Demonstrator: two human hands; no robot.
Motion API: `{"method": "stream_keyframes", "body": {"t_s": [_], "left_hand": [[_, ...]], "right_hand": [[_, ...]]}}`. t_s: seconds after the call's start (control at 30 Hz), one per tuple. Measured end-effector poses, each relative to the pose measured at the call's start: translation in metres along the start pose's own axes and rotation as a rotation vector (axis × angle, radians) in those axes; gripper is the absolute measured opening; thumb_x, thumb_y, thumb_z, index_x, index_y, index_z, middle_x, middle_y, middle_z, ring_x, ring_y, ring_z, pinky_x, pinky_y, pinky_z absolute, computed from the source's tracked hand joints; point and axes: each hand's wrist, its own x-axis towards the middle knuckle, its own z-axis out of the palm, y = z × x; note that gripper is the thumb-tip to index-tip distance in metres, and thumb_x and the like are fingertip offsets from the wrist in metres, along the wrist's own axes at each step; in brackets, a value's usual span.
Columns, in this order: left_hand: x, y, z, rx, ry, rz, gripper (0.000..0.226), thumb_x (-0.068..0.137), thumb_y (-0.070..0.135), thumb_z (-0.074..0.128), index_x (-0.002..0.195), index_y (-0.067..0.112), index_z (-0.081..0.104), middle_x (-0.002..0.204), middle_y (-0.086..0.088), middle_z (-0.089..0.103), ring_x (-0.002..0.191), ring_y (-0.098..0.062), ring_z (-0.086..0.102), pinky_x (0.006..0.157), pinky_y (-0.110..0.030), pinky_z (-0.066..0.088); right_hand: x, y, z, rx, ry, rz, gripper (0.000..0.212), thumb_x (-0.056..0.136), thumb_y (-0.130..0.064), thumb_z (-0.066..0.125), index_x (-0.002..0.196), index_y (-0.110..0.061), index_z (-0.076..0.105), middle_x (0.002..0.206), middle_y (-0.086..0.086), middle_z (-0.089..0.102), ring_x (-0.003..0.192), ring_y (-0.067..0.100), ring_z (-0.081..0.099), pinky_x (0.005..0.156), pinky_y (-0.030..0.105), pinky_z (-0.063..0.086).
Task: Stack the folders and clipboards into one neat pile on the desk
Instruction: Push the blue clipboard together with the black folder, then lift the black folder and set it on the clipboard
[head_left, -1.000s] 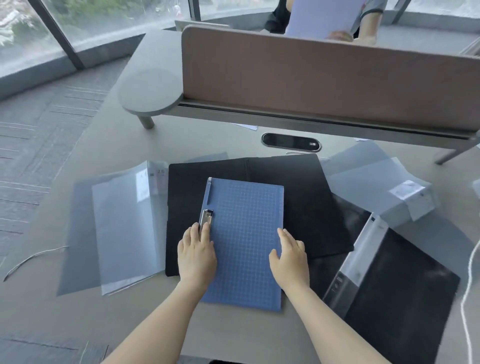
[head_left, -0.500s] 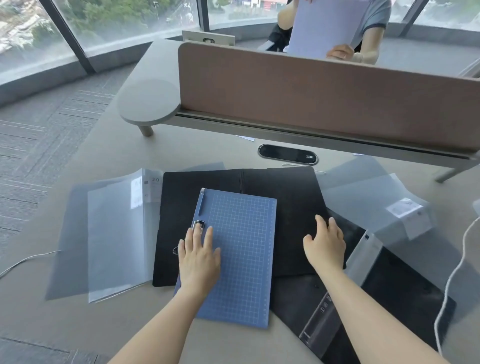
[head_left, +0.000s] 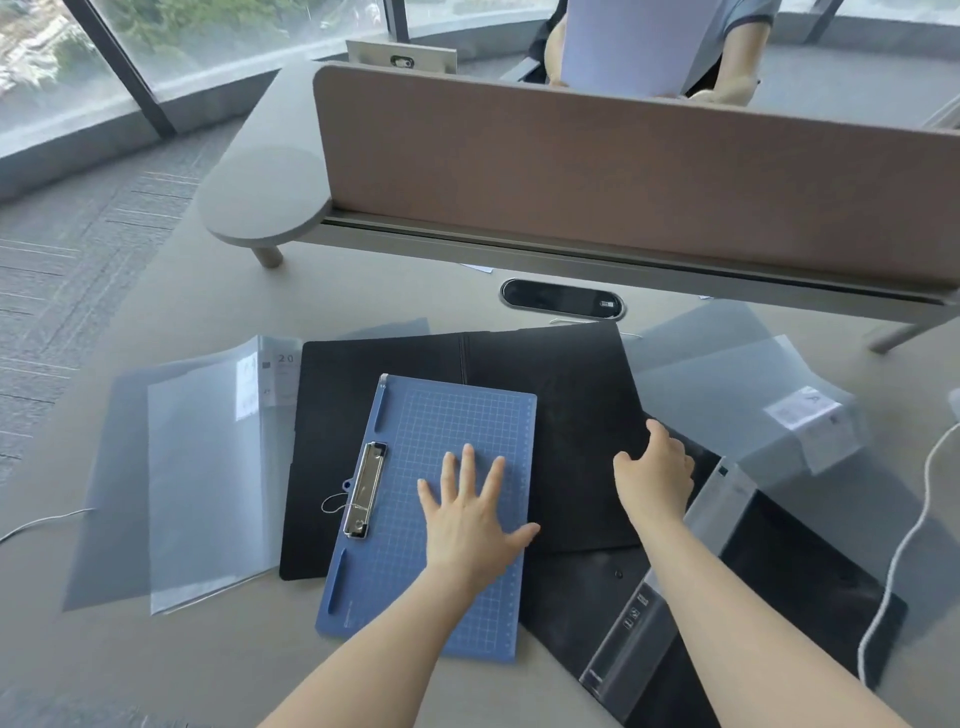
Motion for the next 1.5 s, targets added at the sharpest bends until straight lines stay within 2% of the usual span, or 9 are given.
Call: {"method": "stream_keyframes", "body": {"t_s": [0.2, 0.33, 0.5, 0.77, 0.9, 1.1, 1.3, 1.4, 1.5], "left_hand": [[0.007, 0.025, 0.003, 0.038, -0.012, -0.028, 0.087, 0.088, 0.066, 0.042, 0.155, 0.03, -0.001, 0.165, -0.007, -0.014, 0.15, -0.036, -0.016, 0.115, -0.066, 0.001], [0.011, 0.024, 0.003, 0.049, 0.016, -0.035, 0.076, 0.095, 0.056, 0.036, 0.155, 0.028, -0.001, 0.165, -0.009, -0.01, 0.151, -0.035, -0.011, 0.117, -0.064, 0.006], [0.013, 0.024, 0.005, 0.045, 0.027, -0.037, 0.075, 0.095, 0.053, 0.036, 0.155, 0.028, -0.001, 0.165, -0.008, -0.01, 0.151, -0.035, -0.01, 0.117, -0.063, 0.007], [0.016, 0.014, 0.0, 0.006, 0.041, -0.143, 0.075, 0.092, 0.045, 0.04, 0.154, 0.031, 0.001, 0.165, -0.006, -0.008, 0.151, -0.035, -0.008, 0.112, -0.069, 0.013], [0.017, 0.0, -0.005, 0.005, 0.04, -0.19, 0.076, 0.091, 0.042, 0.042, 0.154, 0.029, 0.0, 0.165, -0.007, -0.008, 0.15, -0.035, -0.007, 0.112, -0.069, 0.016], [0.015, -0.023, -0.007, 0.011, 0.035, -0.209, 0.076, 0.093, 0.044, 0.042, 0.155, 0.028, 0.001, 0.165, -0.007, -0.006, 0.151, -0.034, -0.007, 0.113, -0.067, 0.016], [0.012, -0.028, -0.008, 0.015, 0.048, -0.194, 0.075, 0.093, 0.047, 0.043, 0.154, 0.03, 0.003, 0.165, -0.007, -0.004, 0.151, -0.034, -0.006, 0.113, -0.066, 0.015], [0.011, -0.027, -0.008, 0.017, 0.045, -0.188, 0.074, 0.093, 0.047, 0.042, 0.154, 0.03, 0.005, 0.165, -0.006, -0.005, 0.151, -0.033, -0.007, 0.114, -0.065, 0.014], [0.011, -0.024, -0.01, 0.013, 0.04, -0.175, 0.072, 0.094, 0.048, 0.042, 0.154, 0.03, 0.006, 0.165, -0.006, -0.006, 0.151, -0.033, -0.008, 0.114, -0.064, 0.014]], "right_hand": [[0.008, 0.004, -0.001, 0.118, -0.003, 0.051, 0.051, 0.093, -0.021, 0.059, 0.142, -0.011, 0.047, 0.139, 0.014, 0.049, 0.119, 0.033, 0.056, 0.088, 0.046, 0.052], [0.014, 0.008, -0.003, 0.201, -0.02, 0.06, 0.036, 0.096, -0.02, 0.053, 0.131, -0.011, 0.056, 0.13, 0.012, 0.055, 0.104, 0.031, 0.062, 0.079, 0.035, 0.046], [0.017, 0.011, -0.007, 0.251, -0.046, 0.086, 0.025, 0.1, -0.017, 0.044, 0.124, -0.013, 0.053, 0.116, 0.008, 0.064, 0.094, 0.026, 0.058, 0.079, 0.039, 0.051], [0.009, 0.016, -0.016, 0.365, -0.055, 0.093, 0.029, 0.1, -0.015, 0.043, 0.127, -0.016, 0.053, 0.125, 0.009, 0.062, 0.109, 0.03, 0.059, 0.086, 0.041, 0.051], [0.003, 0.016, -0.022, 0.42, -0.043, 0.074, 0.03, 0.099, -0.015, 0.043, 0.127, -0.015, 0.055, 0.126, 0.008, 0.063, 0.114, 0.029, 0.058, 0.086, 0.038, 0.048], [-0.002, 0.016, -0.041, 0.433, -0.008, 0.03, 0.026, 0.098, -0.012, 0.044, 0.121, -0.01, 0.056, 0.115, 0.01, 0.066, 0.091, 0.025, 0.056, 0.077, 0.033, 0.041], [-0.001, 0.01, -0.079, 0.408, 0.084, -0.004, 0.026, 0.097, -0.013, 0.046, 0.12, -0.013, 0.059, 0.119, 0.007, 0.068, 0.107, 0.031, 0.06, 0.079, 0.032, 0.039], [-0.001, 0.002, -0.102, 0.404, 0.133, -0.055, 0.022, 0.094, -0.012, 0.047, 0.112, -0.015, 0.06, 0.107, 0.006, 0.071, 0.095, 0.032, 0.06, 0.076, 0.035, 0.043], [-0.009, -0.007, -0.126, 0.378, 0.187, -0.089, 0.023, 0.094, -0.013, 0.046, 0.112, -0.015, 0.06, 0.095, 0.002, 0.069, 0.088, 0.03, 0.056, 0.072, 0.034, 0.039]]}}
